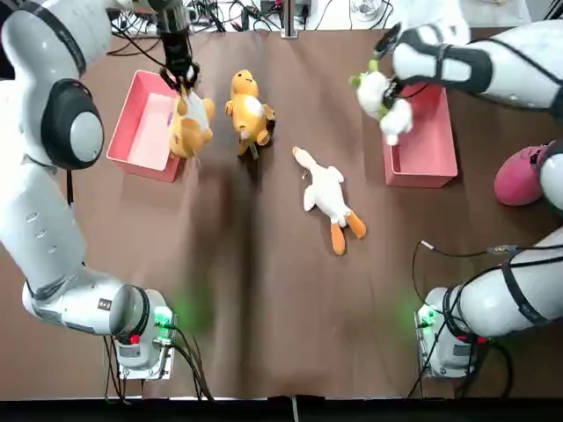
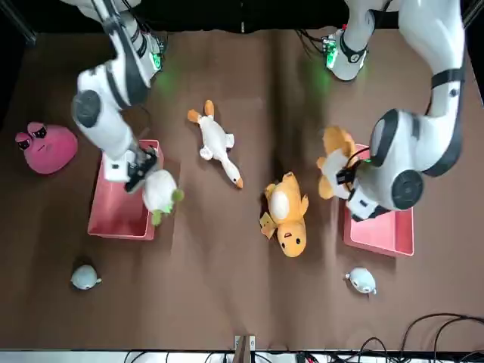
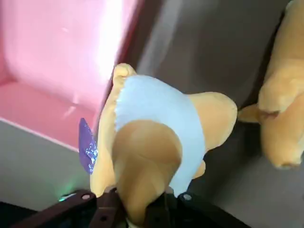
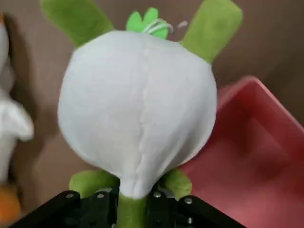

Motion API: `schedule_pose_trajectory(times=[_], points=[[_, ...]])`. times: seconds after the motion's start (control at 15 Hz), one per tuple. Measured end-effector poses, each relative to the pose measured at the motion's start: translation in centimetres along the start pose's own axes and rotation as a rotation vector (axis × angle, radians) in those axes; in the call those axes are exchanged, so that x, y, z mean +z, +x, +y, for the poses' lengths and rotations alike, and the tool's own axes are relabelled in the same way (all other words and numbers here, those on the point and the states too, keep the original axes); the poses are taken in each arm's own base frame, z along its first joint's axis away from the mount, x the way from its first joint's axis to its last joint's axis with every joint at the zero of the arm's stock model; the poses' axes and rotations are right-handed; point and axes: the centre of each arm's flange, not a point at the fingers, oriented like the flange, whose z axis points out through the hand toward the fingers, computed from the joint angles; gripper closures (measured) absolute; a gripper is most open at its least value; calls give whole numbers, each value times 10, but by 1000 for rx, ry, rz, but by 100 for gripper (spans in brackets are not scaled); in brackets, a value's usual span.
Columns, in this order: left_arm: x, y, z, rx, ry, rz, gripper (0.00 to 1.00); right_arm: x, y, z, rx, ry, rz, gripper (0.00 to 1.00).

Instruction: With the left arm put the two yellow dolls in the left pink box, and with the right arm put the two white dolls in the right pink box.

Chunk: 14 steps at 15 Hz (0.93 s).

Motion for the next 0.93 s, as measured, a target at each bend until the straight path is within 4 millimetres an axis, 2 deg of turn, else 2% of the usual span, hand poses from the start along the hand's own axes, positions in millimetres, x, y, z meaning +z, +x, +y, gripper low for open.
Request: schedule_pose_trajectory(times=[0.13, 0.27, 0.4, 0.53, 0.67, 0.93], points=[[-18, 2, -31, 65, 40, 26, 88, -17, -24, 18, -77, 16, -27, 86], [-26, 15, -76, 138, 75, 44, 89, -23, -39, 27, -152, 27, -40, 86], [-25, 32, -123, 180, 89, 36, 89, -16, -55, 39, -240, 42, -52, 86], [-15, 46, -158, 179, 102, 13, 89, -3, -68, 46, -303, 58, -62, 86], [5, 61, -170, 172, 121, -16, 89, 12, -77, 51, -344, 40, -42, 88], [48, 96, -164, 182, 124, -20, 89, 48, -103, 70, -372, 42, -36, 88]])
